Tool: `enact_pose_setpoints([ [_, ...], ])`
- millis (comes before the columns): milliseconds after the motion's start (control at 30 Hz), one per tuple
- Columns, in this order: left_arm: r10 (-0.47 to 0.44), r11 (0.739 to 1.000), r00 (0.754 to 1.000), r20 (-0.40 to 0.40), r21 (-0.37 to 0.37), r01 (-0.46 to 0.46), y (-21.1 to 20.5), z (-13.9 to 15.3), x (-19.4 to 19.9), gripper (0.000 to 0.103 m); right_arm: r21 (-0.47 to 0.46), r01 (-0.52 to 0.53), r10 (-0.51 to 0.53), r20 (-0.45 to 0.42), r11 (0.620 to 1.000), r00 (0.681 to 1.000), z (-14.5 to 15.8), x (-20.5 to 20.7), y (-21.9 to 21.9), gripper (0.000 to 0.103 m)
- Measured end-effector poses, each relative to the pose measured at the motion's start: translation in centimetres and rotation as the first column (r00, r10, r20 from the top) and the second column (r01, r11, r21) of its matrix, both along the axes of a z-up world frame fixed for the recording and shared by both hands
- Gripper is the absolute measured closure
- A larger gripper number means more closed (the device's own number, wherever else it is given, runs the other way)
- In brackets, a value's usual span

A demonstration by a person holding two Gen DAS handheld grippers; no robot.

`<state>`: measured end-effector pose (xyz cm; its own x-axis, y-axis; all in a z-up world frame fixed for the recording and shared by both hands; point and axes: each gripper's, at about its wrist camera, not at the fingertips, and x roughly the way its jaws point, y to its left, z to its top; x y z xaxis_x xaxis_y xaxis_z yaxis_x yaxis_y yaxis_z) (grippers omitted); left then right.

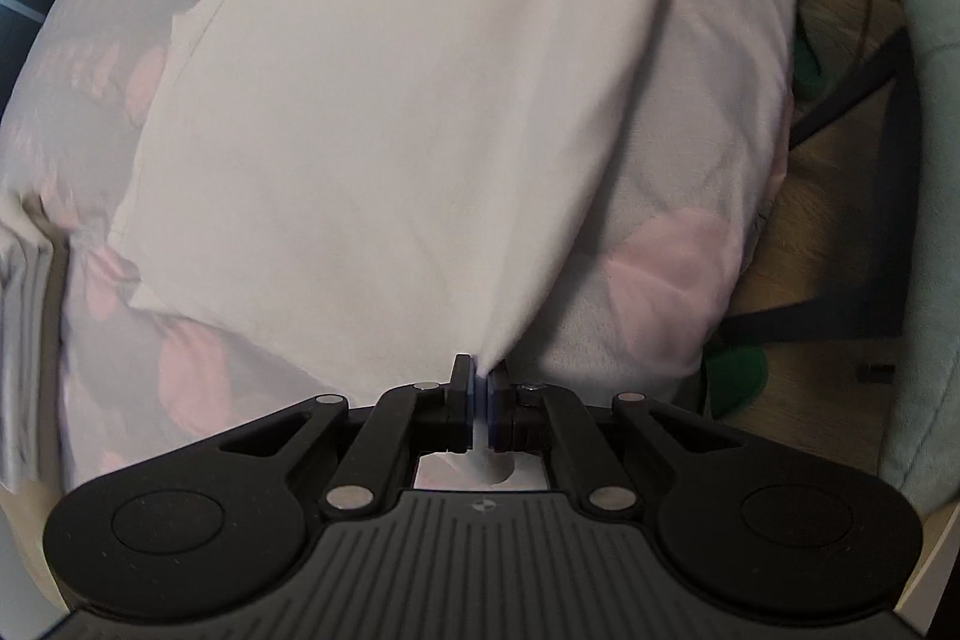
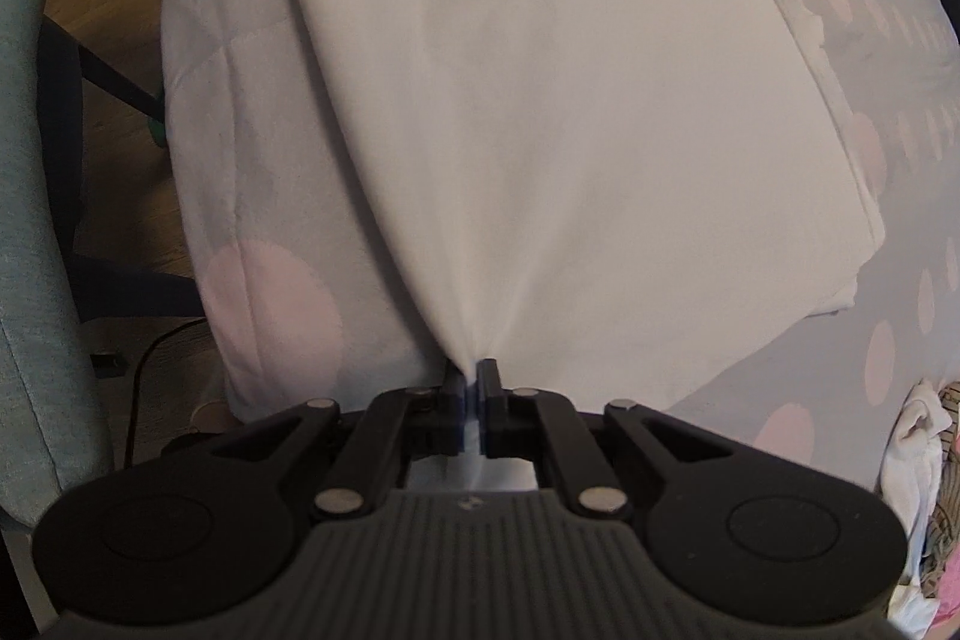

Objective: Fold clothes

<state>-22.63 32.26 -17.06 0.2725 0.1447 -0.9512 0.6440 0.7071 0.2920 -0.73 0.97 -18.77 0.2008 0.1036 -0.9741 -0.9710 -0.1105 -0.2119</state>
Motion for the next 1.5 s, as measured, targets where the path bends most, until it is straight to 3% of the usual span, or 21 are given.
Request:
enact_pose_setpoints([
  [100,0.025,1.0,1.0,-0.001,-0.004,-0.025,0.1,-0.1,-0.2,0.094,-0.002,-0.011,0.011,-0.014,1.0,1.0,0.1,-0.6,0.0,0.076],
  [233,0.047,0.998,0.999,-0.009,-0.046,-0.048,0.5,1.4,-0.9,0.076,0.057,-0.007,0.01,-0.046,0.998,0.999,1.8,-1.2,-0.3,0.069],
  [267,0.065,0.995,0.998,0.009,-0.072,-0.064,0.8,2.1,-0.9,0.074,0.079,0.0,0.005,-0.054,0.997,0.999,2.3,-1.3,-0.3,0.067],
  [333,0.126,0.982,0.991,0.044,-0.147,-0.118,1.8,3.7,-0.8,0.071,0.139,0.035,-0.026,-0.067,0.99,0.997,3.3,-1.0,-0.1,0.051],
  [367,0.171,0.968,0.983,0.058,-0.196,-0.157,2.5,4.5,-0.6,0.065,0.168,0.053,-0.041,-0.074,0.984,0.996,3.8,-0.9,0.0,0.05],
  [400,0.228,0.948,0.971,0.07,-0.246,-0.204,3.2,5.3,-0.3,0.057,0.198,0.071,-0.056,-0.081,0.978,0.995,4.3,-0.8,0.1,0.05],
  [500,0.386,0.881,0.918,0.088,-0.328,-0.339,4.9,6.8,1.4,0.054,0.266,0.161,-0.142,-0.087,0.95,0.986,5.4,0.2,0.6,0.05],
  [667,0.534,0.825,0.835,0.134,-0.301,-0.479,5.6,7.7,5.0,0.051,0.345,0.35,-0.347,-0.072,0.871,0.935,6.2,3.6,0.3,0.044],
  [733,0.574,0.811,0.803,0.162,-0.253,-0.528,5.7,7.4,6.4,0.051,0.39,0.425,-0.426,-0.09,0.817,0.9,6.6,4.8,0.0,0.037],
  [800,0.604,0.789,0.779,0.165,-0.259,-0.557,6.1,7.4,7.5,0.052,0.428,0.515,-0.505,-0.146,0.743,0.851,6.9,6.3,-0.7,0.031],
  [900,0.656,0.746,0.735,0.169,-0.29,-0.599,7.1,7.5,8.8,0.052,0.45,0.671,-0.616,-0.286,0.59,0.734,7.3,9.2,-1.3,0.03],
  [1033,0.75,0.652,0.635,0.185,-0.37,-0.662,9.4,7.6,10.1,0.047,0.447,0.823,-0.722,-0.432,0.349,0.54,7.1,13.3,-3.0,0.028],
  [1167,0.827,0.533,0.541,0.155,-0.523,-0.665,12.2,7.6,10.4,0.039,0.416,0.891,-0.775,-0.496,0.183,0.391,5.4,17.2,-3.3,0.026],
  [1233,0.847,0.489,0.515,0.13,-0.571,-0.66,13.1,7.4,10.7,0.039,0.381,0.915,-0.766,-0.548,0.129,0.336,4.4,18.6,-3.6,0.026],
  [1300,0.864,0.453,0.493,0.102,-0.587,-0.671,13.9,6.9,11.2,0.039,0.357,0.929,-0.759,-0.576,0.1,0.303,3.6,19.5,-3.7,0.026],
  [1400,0.889,0.401,0.452,0.073,-0.6,-0.692,15.2,5.9,11.7,0.039,0.348,0.932,-0.761,-0.576,0.102,0.298,2.7,20.0,-3.6,0.026],
  [1500,0.901,0.375,0.431,0.056,-0.603,-0.704,16.1,4.9,12.0,0.039,0.328,0.937,-0.774,-0.56,0.12,0.295,1.7,20.4,-3.3,0.027],
])
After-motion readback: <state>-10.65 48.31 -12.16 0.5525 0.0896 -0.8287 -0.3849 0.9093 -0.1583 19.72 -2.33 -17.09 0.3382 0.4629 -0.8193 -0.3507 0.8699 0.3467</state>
